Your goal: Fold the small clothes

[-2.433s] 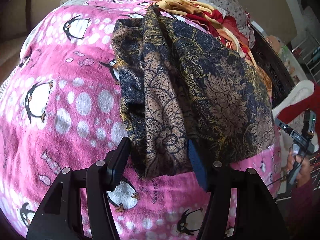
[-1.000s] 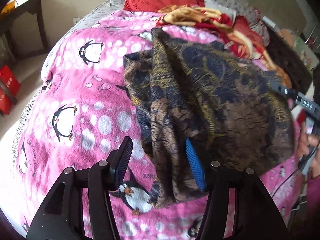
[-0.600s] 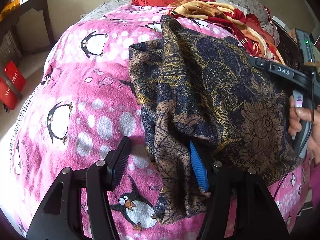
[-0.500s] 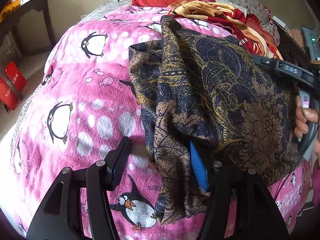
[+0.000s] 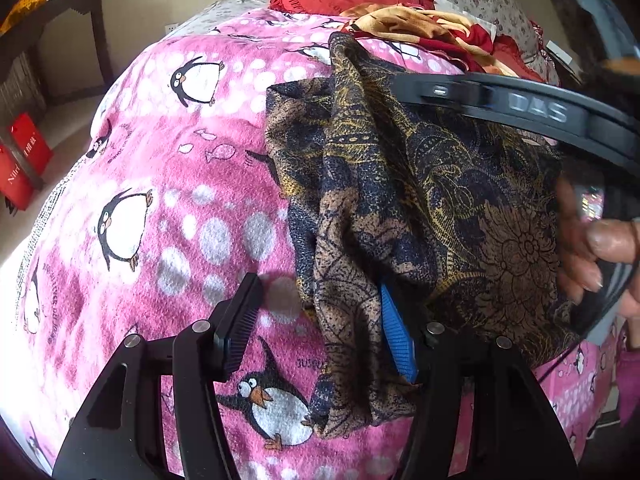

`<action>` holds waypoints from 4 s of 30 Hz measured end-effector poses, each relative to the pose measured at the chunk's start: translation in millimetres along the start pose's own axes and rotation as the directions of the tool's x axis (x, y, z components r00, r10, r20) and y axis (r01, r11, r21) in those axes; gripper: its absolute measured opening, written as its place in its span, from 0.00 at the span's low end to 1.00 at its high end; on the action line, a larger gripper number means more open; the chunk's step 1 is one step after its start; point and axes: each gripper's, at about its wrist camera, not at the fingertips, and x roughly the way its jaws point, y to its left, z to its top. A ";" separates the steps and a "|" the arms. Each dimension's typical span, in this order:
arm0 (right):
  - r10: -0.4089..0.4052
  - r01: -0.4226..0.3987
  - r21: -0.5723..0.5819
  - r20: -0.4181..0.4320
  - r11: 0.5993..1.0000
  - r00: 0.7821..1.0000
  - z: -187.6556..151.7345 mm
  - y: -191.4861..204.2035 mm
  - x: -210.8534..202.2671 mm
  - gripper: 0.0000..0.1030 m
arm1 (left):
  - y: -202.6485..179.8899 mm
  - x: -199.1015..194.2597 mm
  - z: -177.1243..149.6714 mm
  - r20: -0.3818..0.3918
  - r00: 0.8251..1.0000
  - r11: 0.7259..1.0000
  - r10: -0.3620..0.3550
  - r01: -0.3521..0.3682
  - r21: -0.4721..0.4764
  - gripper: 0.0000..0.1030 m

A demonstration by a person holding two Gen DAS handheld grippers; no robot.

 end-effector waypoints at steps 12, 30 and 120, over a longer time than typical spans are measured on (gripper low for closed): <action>-0.069 0.067 -0.028 -0.067 0.997 0.995 27.3 13.3 57.6 0.42 | 17.5 -6.8 -7.6 0.033 0.994 0.992 -0.106 0.108 -0.069 0.59; 0.009 -0.048 -0.322 -0.121 0.946 0.993 29.9 85.8 36.7 0.44 | 19.1 -24.7 -39.0 0.049 0.986 0.978 -0.162 0.167 -0.123 0.61; 0.050 -0.033 0.100 -0.173 0.994 0.984 26.7 -17.6 -17.9 0.18 | -79.7 -27.6 4.9 0.078 0.982 0.985 -0.170 0.171 -0.014 0.34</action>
